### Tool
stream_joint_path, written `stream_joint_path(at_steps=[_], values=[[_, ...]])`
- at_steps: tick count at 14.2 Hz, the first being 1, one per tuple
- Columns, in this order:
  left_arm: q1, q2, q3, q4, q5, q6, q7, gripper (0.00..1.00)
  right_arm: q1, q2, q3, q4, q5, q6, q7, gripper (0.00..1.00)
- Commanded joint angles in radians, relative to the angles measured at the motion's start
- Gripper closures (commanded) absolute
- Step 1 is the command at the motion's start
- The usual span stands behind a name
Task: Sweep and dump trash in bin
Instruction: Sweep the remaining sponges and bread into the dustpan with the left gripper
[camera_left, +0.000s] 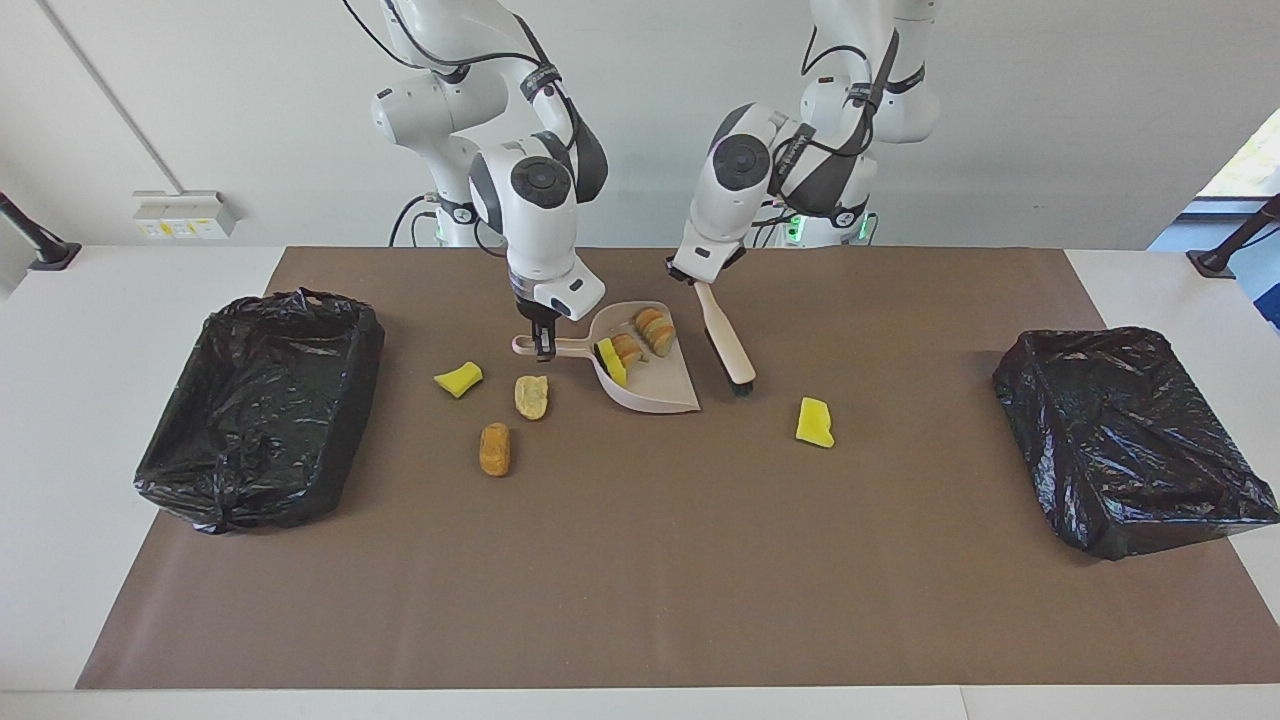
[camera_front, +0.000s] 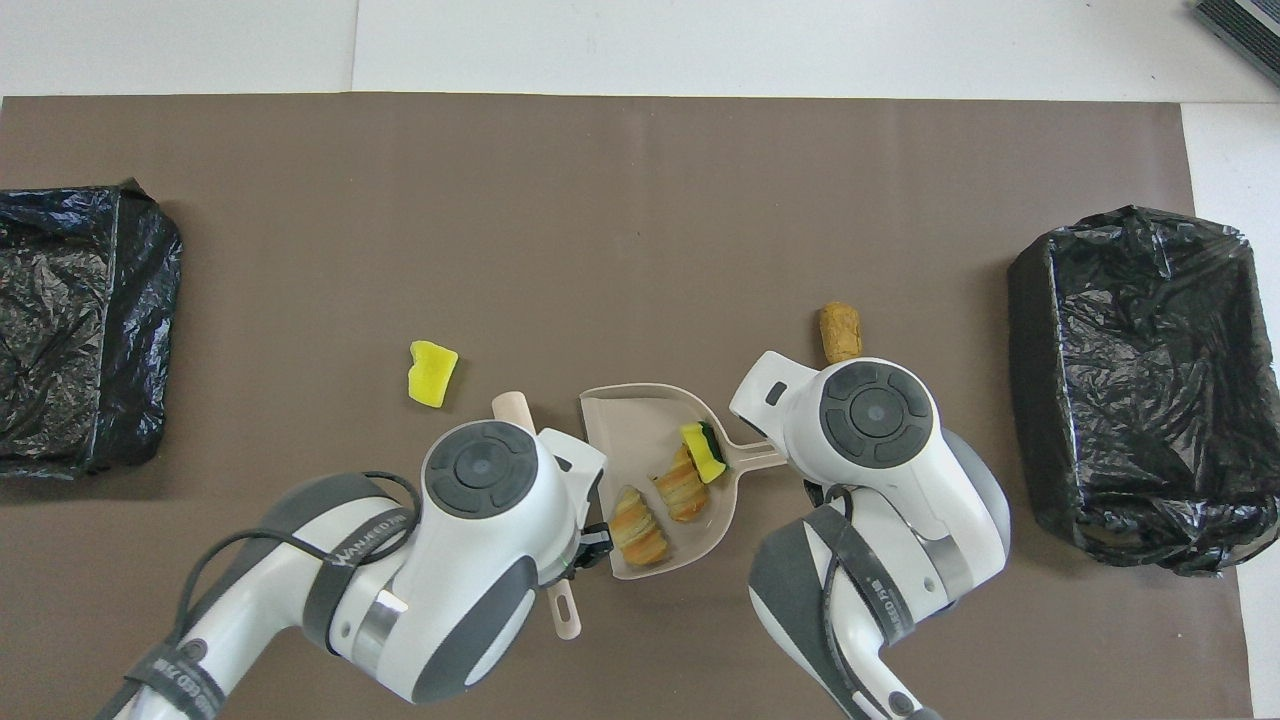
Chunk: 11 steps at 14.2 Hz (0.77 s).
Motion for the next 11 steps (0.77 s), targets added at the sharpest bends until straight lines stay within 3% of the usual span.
stream_joint_path(at_steps=[1, 7, 11], values=[[-0.015, -0.019, 0.142, 0.041, 0.093, -0.042, 0.17, 1.0, -0.006, -0.012, 0.007, -0.016, -0.011, -0.001, 0.143, 1.0], [-0.015, 0.068, 0.388, 0.095, 0.168, 0.101, 0.78, 1.0, 0.03, -0.02, 0.019, -0.016, 0.034, -0.039, 0.397, 1.0], [-0.02, 0.119, 0.426, 0.075, 0.289, 0.107, 0.898, 1.0, 0.051, -0.012, 0.019, -0.016, 0.056, -0.02, 0.396, 1.0]])
